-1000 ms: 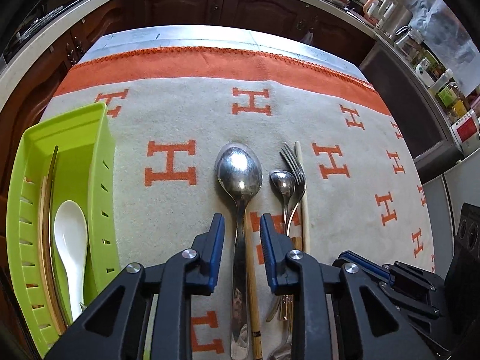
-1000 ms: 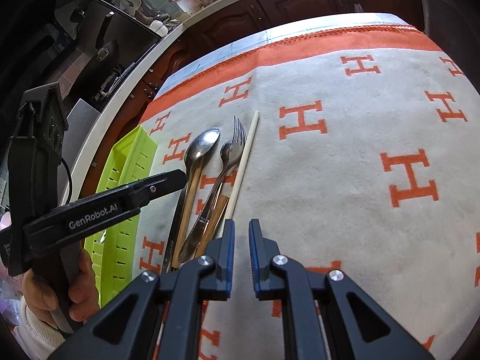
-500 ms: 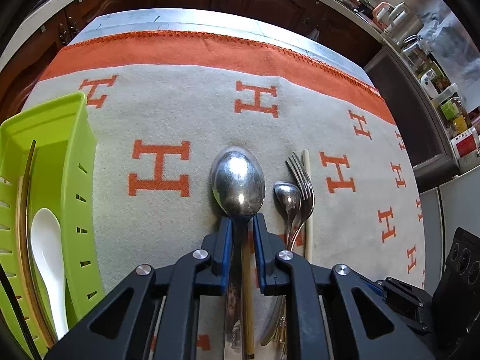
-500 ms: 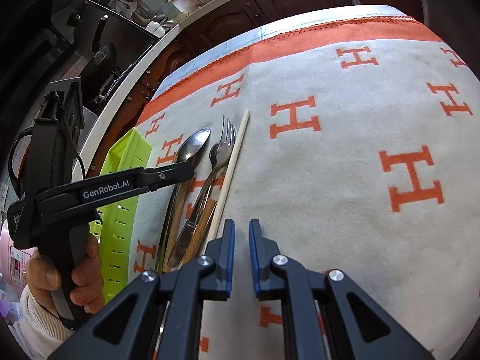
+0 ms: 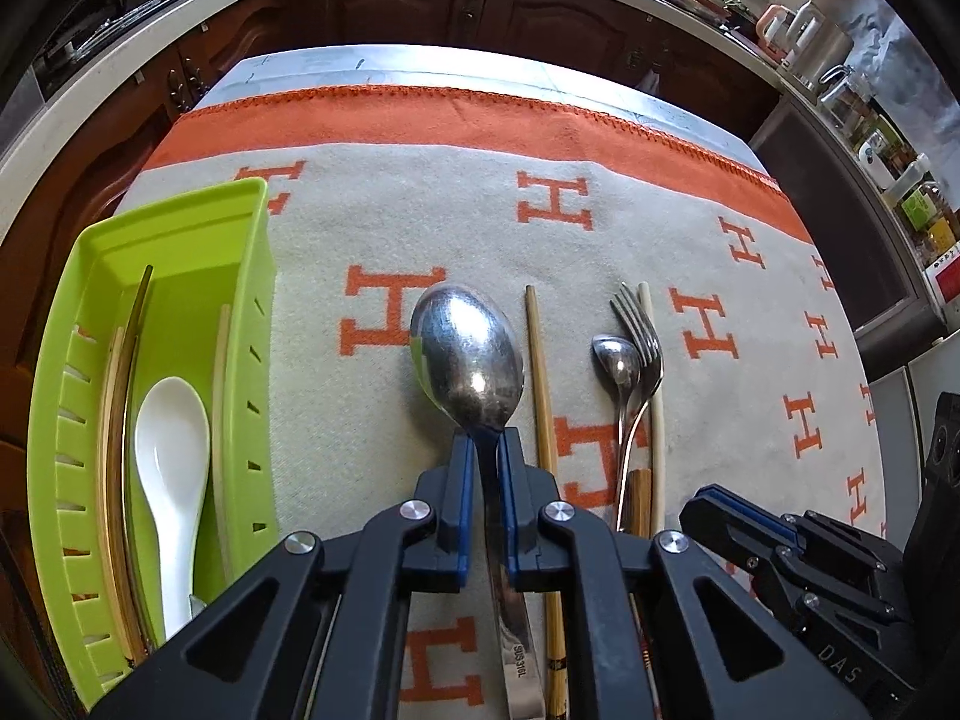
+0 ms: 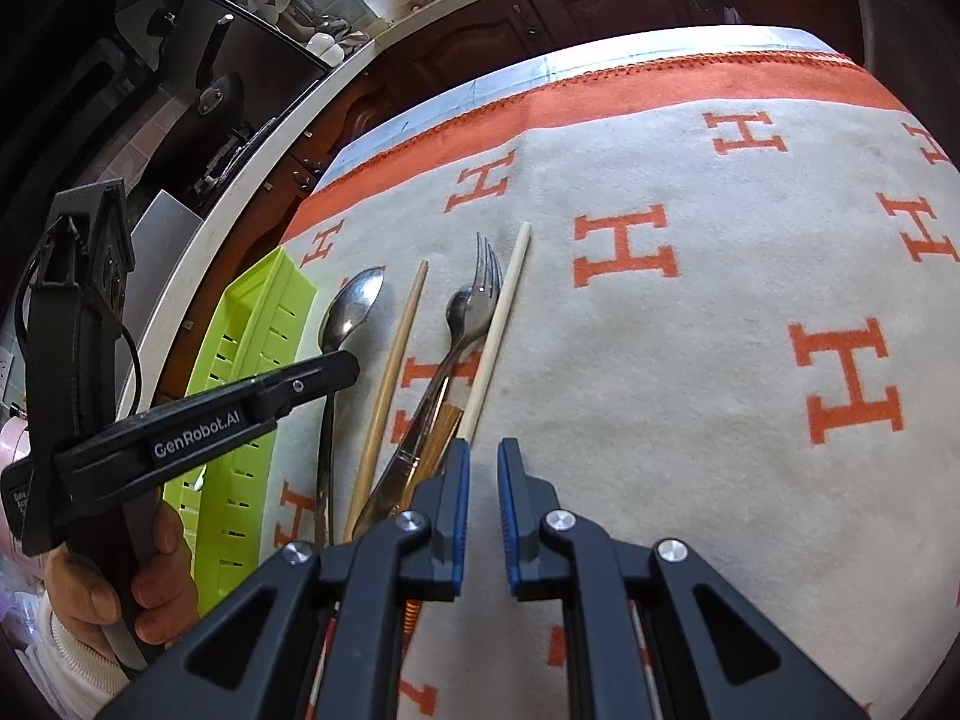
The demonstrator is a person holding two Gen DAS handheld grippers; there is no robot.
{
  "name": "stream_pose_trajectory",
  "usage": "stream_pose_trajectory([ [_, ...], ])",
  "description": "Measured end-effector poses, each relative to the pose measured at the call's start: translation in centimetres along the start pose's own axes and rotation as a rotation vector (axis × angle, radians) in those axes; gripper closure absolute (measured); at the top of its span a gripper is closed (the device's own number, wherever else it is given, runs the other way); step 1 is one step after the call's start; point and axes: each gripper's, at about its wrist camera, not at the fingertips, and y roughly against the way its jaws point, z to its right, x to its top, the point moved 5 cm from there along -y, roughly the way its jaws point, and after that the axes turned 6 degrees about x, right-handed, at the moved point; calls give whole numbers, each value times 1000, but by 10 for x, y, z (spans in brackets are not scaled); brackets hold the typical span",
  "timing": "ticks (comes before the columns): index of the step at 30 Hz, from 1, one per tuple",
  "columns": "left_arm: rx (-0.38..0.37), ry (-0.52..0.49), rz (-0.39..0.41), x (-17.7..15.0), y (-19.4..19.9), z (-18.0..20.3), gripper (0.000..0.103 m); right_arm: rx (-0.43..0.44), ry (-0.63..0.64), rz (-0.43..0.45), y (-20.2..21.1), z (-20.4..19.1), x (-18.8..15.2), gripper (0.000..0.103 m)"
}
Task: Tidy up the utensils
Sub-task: 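Grasp a large metal spoon with the left tool while the right tool grasps a small spoon, then carry both held utensils toward the green tray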
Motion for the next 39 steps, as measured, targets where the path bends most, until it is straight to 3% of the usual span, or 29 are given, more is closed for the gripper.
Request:
stream_pose_trajectory([
  [6, 18, -21, 10, -12, 2, -2, 98, -4, 8, -2, -11, -12, 13, 93],
  [16, -33, 0, -29, -15, -5, -4, 97, -74, -14, -27, -36, -16, 32, 89],
  [24, -62, 0, -39, -13, -5, -3, 98, -138, -48, -23, -41, -15, 40, 93],
  [30, -117, 0, -10, -18, 8, -2, 99, -46, -120, -9, -32, -7, 35, 98],
  [34, -145, 8, 17, -19, 21, -1, 99, 32, -105, -24, -26, -17, 27, 100],
  [39, -169, 29, 46, -21, 33, -4, 99, 63, -65, -41, -23, -33, 13, 101],
])
